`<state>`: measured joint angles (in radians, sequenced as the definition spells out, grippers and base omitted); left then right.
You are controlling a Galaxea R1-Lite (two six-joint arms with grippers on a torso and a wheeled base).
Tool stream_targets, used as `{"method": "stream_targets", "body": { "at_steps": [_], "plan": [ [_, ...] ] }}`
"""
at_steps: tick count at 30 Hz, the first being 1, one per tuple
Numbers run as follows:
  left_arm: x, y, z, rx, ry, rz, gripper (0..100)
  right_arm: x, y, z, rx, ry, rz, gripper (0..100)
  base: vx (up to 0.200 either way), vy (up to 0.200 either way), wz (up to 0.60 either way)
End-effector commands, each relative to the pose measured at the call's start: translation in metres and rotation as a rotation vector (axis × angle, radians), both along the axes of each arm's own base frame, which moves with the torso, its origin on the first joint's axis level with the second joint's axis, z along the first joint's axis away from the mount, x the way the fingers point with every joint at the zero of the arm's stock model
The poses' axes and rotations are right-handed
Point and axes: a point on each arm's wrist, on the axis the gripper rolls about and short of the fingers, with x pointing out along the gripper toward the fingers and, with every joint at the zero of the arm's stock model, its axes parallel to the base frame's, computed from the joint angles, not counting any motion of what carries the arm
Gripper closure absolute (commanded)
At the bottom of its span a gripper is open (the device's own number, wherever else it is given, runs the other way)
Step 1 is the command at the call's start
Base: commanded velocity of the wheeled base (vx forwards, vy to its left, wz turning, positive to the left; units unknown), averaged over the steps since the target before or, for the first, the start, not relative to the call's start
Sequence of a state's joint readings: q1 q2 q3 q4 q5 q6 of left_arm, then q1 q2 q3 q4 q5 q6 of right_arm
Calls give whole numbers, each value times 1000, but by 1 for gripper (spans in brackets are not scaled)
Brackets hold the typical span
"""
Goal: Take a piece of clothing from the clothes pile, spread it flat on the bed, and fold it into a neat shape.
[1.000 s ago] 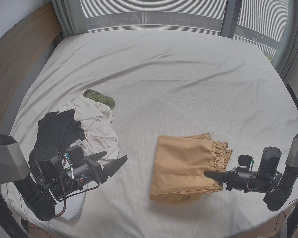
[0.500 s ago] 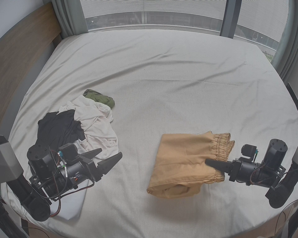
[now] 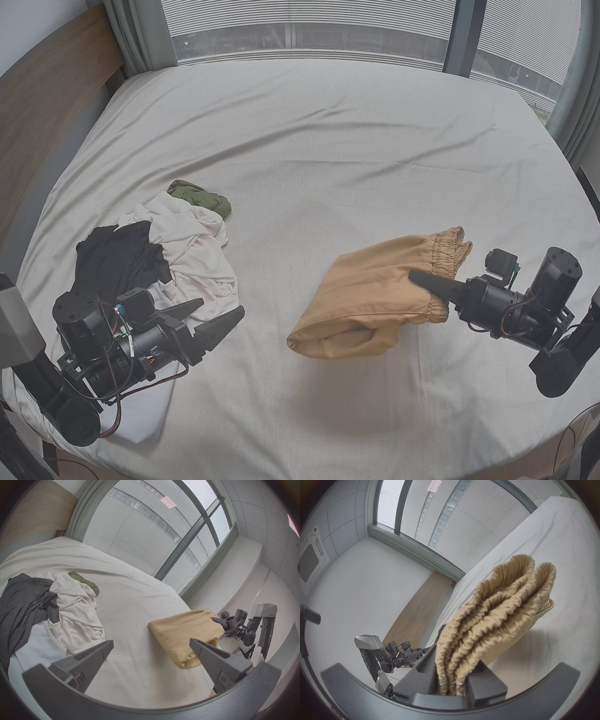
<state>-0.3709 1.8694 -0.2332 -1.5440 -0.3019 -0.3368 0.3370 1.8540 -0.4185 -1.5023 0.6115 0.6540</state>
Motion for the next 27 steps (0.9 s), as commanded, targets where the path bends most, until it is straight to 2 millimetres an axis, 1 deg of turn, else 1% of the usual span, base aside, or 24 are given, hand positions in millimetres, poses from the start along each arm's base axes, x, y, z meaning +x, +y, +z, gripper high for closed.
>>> {"method": "stream_targets", "body": {
  "at_steps": [1,9,14,15,16,23,27],
  "plan": [
    [0,0,0,-1,0,-1,0,10,3,10,15,-23,-1,100,0,0,0],
    [1,1,0,-1,0,6,0,22,4,22,31,-69,-9,100,0,0,0],
    [1,2,0,-1,0,7,0,39,5,38,35,-77,-24,100,0,0,0],
    [1,2,0,-1,0,7,0,39,5,38,35,-77,-24,100,0,0,0],
    [1,2,0,-2,1,7,0,45,4,45,38,-86,-32,100,0,0,0],
    [1,2,0,-10,8,8,0,67,4,59,59,-85,-49,100,0,0,0],
    [1,2,0,-12,7,8,0,79,7,66,73,-86,-47,100,0,0,0]
  ]
}}
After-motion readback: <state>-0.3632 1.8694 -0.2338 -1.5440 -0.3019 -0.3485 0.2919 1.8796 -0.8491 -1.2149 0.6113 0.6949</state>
